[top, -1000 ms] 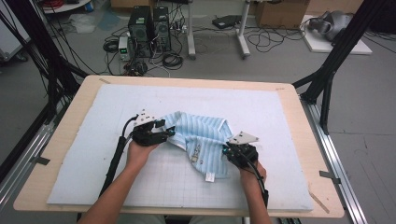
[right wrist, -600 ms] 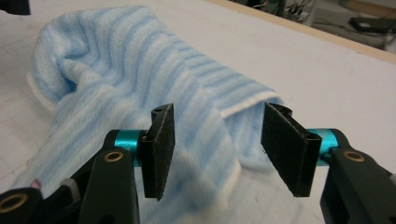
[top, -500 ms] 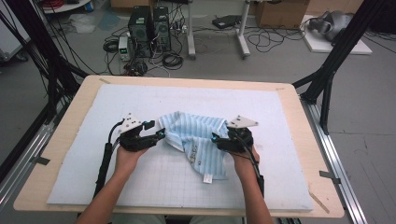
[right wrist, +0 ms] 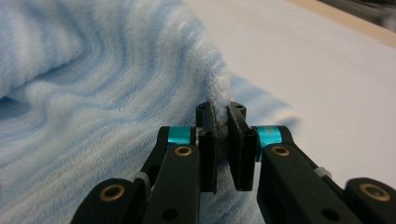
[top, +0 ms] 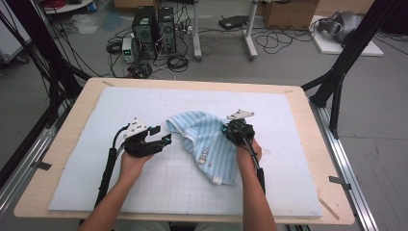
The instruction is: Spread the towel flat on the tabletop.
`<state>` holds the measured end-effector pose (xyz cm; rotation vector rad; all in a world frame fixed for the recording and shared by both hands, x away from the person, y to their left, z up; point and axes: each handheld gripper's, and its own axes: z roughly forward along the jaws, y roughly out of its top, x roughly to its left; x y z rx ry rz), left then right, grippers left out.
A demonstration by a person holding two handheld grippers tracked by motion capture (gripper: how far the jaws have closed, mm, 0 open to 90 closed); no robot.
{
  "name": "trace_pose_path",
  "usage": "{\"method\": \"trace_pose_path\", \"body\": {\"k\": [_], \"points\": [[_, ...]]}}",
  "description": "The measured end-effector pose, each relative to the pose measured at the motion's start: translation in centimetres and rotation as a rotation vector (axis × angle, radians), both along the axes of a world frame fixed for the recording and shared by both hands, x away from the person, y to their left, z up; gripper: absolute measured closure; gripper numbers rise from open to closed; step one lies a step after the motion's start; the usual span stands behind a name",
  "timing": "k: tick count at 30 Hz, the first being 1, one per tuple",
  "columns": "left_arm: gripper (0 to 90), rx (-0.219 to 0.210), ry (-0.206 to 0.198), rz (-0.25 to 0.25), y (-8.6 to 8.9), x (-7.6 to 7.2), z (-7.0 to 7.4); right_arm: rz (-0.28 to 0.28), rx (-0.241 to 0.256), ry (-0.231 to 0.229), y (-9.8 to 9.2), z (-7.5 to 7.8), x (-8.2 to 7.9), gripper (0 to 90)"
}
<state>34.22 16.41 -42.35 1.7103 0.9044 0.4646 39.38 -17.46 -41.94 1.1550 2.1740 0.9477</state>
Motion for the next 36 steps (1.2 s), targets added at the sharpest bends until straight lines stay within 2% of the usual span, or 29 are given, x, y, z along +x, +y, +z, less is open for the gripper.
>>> {"method": "trace_pose_path", "body": {"k": [3, 4, 5, 6, 7, 9, 11, 12, 13, 16, 21, 24, 27, 29, 31, 34, 36], "points": [[41.0, -0.006, -0.010, -0.002, -0.3, -0.2, 0.1, -0.118, -0.064, 0.009, -1.1, -0.3, 0.3, 83.0], [41.0, -0.009, -0.009, -0.002, -0.4, -0.2, 0.1, -0.171, -0.094, 0.001, -1.4, -0.3, 0.2, 82.9], [41.0, -0.012, -0.008, -0.007, -0.4, -0.3, 0.0, -0.216, -0.103, -0.003, -1.6, -0.3, 0.2, 82.7], [41.1, -0.013, -0.008, -0.009, -0.6, -0.3, 0.0, -0.249, -0.114, -0.002, -1.9, -0.4, 0.2, 80.5], [41.3, -0.012, -0.006, -0.014, -0.7, -0.3, -0.1, -0.256, -0.124, 0.015, -2.1, -0.5, 0.3, 76.7], [41.6, -0.009, -0.004, -0.028, -0.9, -0.3, -0.2, -0.259, -0.109, 0.025, -2.3, -0.7, 0.2, 65.4], [42.0, -0.009, 0.013, -0.045, -0.9, -0.2, -0.4, -0.257, -0.056, 0.006, -2.7, -0.5, -0.3, 55.6], [44.1, -0.015, 0.025, -0.060, -1.0, -0.2, -0.4, -0.258, -0.027, -0.002, -2.9, -0.3, -0.6, 52.0], [47.2, -0.019, 0.033, -0.074, -1.1, -0.2, -0.5, -0.259, -0.023, -0.016, -3.1, -0.1, -0.9, 49.7], [46.7, -0.017, 0.047, -0.097, -1.5, -0.4, -0.7, -0.268, -0.003, -0.053, -4.0, 0.2, -2.0, 44.1], [45.3, -0.015, 0.047, -0.137, -2.3, -0.6, -0.9, -0.264, 0.059, -0.076, -5.7, 0.7, -3.8, 39.5], [44.9, -0.004, 0.034, -0.159, -3.0, -0.6, -0.9, -0.257, 0.100, -0.113, -6.4, 0.9, -5.3, 38.6], [45.3, -0.025, 0.038, -0.182, -3.9, -0.4, -1.0, -0.252, 0.102, -0.131, -7.0, 0.7, -6.6, 37.4], [46.5, -0.049, 0.039, -0.195, -4.5, -0.3, -0.9, -0.249, 0.076, -0.136, -7.3, 0.3, -7.4, 36.2], [46.4, -0.051, 0.036, -0.207, -5.1, -0.2, -0.7, -0.232, 0.057, -0.139, -7.6, -0.2, -8.1, 36.0], [43.3, -0.066, 0.024, -0.207, -6.1, 0.1, -0.4, -0.216, 0.072, -0.145, -8.2, -0.7, -9.2, 33.9], [39.5, -0.066, 0.024, -0.220, -6.8, 0.4, -0.2, -0.179, 0.117, -0.146, -8.5, -1.0, -10.0, 33.8]]}}
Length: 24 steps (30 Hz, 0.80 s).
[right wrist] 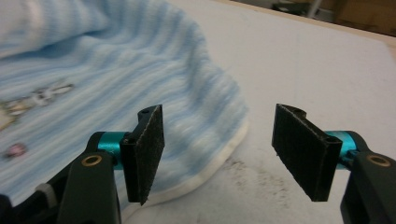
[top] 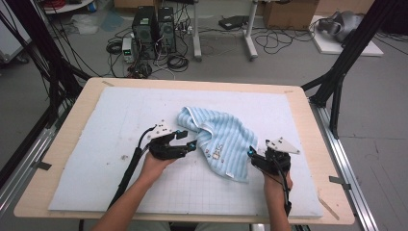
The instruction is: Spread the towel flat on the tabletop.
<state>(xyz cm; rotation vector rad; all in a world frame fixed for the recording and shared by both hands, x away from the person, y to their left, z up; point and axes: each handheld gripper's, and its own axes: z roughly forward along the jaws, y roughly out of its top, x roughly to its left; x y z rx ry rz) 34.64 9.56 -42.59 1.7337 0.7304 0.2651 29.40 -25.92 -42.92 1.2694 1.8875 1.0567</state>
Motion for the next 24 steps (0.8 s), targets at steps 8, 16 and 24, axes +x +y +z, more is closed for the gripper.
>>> {"method": "trace_pose_path", "body": {"k": [8, 16, 24], "points": [[36.2, 0.124, -0.007, -0.026, -3.7, 1.2, -0.3, 0.054, 0.025, -0.025, -0.4, -0.6, -2.0, 33.8], [43.6, 0.251, -0.003, 0.066, -6.0, 1.9, -1.4, 0.067, 0.112, -0.036, -0.6, -0.5, -2.5, 33.8], [80.5, 0.247, -0.001, 0.078, -5.8, 2.1, -1.4, 0.079, 0.158, -0.042, -0.6, -0.4, -2.8, 33.9]]}}
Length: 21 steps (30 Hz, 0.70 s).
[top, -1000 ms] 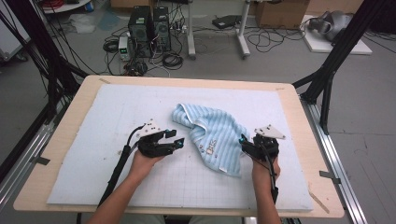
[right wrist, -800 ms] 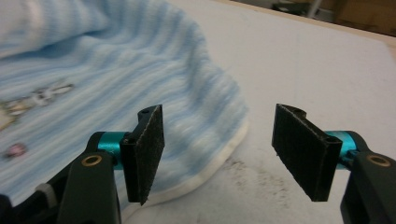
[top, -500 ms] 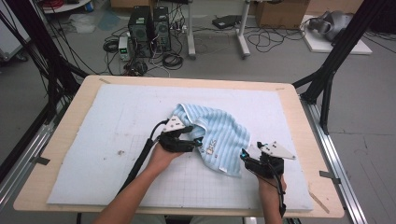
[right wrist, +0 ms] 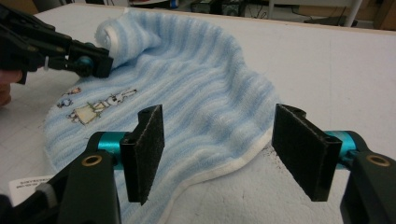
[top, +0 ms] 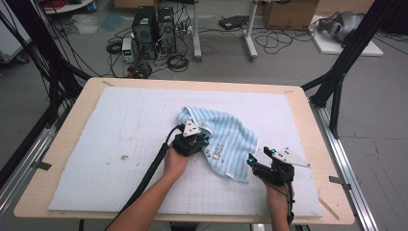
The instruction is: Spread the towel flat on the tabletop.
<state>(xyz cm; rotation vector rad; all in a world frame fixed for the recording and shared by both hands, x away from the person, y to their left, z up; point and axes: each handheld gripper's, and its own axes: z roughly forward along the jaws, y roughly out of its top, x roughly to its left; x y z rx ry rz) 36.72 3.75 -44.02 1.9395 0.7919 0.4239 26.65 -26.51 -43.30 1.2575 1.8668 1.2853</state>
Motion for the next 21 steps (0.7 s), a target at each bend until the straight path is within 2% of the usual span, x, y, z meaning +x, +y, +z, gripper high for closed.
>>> {"method": "trace_pose_path", "body": {"k": [3, 6, 7, 11, 14, 18, 20, 21], "points": [[82.6, -0.045, -0.002, -0.011, 0.7, -0.1, 0.7, 0.005, -0.010, 0.000, 0.2, 0.0, 0.0, 33.9], [82.9, -0.110, 0.008, -0.018, 1.8, -0.4, 1.4, 0.011, -0.021, 0.005, 0.4, 0.0, 0.2, 34.0], [82.9, -0.117, 0.004, -0.021, 2.2, -0.5, 1.6, 0.013, -0.028, 0.009, 0.5, -0.1, 0.2, 34.1], [83.3, -0.161, -0.001, -0.022, 3.9, -1.4, 2.3, 0.034, -0.050, 0.038, 1.2, -0.3, 0.6, 38.0], [83.4, -0.221, 0.027, -0.045, 5.5, -2.2, 2.8, 0.084, -0.066, 0.078, 2.3, -0.5, 1.2, 40.2], [83.4, -0.250, 0.016, -0.052, 7.7, -3.4, 3.1, 0.166, -0.143, 0.118, 4.9, -0.8, 1.9, 45.4], [83.4, -0.258, 0.020, -0.043, 8.9, -3.8, 3.2, 0.186, -0.187, 0.136, 5.9, -1.1, 2.3, 46.3], [83.4, -0.266, 0.022, -0.036, 9.5, -4.0, 3.1, 0.195, -0.194, 0.144, 6.4, -1.2, 2.5, 46.5]]}}
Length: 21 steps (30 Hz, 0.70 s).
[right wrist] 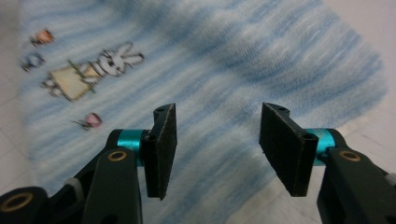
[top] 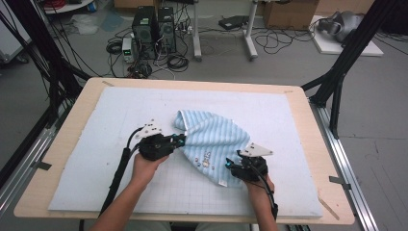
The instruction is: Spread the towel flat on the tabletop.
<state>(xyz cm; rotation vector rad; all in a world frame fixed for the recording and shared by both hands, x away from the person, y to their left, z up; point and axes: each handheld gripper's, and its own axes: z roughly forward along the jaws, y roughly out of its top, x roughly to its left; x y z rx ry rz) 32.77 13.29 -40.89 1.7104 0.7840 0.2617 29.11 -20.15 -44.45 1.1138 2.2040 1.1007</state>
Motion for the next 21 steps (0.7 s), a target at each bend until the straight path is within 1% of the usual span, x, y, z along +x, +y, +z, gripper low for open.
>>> {"method": "trace_pose_path", "body": {"k": [4, 5, 7, 9, 12, 14, 15, 17, 19, 20, 21], "points": [[83.4, -0.008, 0.010, 0.011, 2.0, -0.5, -0.2, 0.024, -0.027, 0.005, 1.2, -0.2, 0.2, 46.5], [83.5, -0.004, 0.007, 0.012, 2.4, -0.6, -0.2, 0.029, -0.030, 0.016, 1.5, -0.2, 0.2, 46.8], [83.6, -0.011, 0.004, 0.020, 3.0, -0.7, -0.3, 0.043, -0.041, 0.026, 1.9, -0.3, 0.4, 50.1], [83.8, -0.010, 0.006, 0.024, 3.4, -0.8, -0.5, 0.050, -0.064, 0.038, 2.3, -0.5, 0.6, 51.1], [84.1, -0.010, 0.010, 0.028, 3.7, -1.0, -1.0, 0.053, -0.050, 0.050, 2.4, -0.6, 0.8, 53.7], [84.1, 0.002, 0.012, 0.031, 3.8, -1.0, -1.2, 0.069, -0.019, 0.078, 2.2, -0.6, 1.0, 59.4], [84.1, 0.011, 0.011, 0.033, 3.8, -0.9, -1.3, 0.071, -0.012, 0.089, 2.1, -0.6, 1.0, 64.0], [84.1, 0.008, 0.009, 0.044, 3.8, -0.8, -1.5, 0.099, -0.013, 0.096, 1.9, -0.5, 1.1, 84.5], [84.3, 0.000, 0.001, 0.058, 3.8, -0.5, -1.4, 0.111, -0.065, 0.067, 2.1, -0.3, 0.8, 86.7], [84.5, 0.003, 0.000, 0.064, 3.8, -0.4, -1.5, 0.109, -0.078, 0.048, 2.2, -0.2, 0.7, 86.9], [84.5, 0.007, 0.002, 0.074, 3.8, 0.0, -1.6, 0.101, -0.078, 0.030, 2.1, 0.0, 0.7, 86.9]]}}
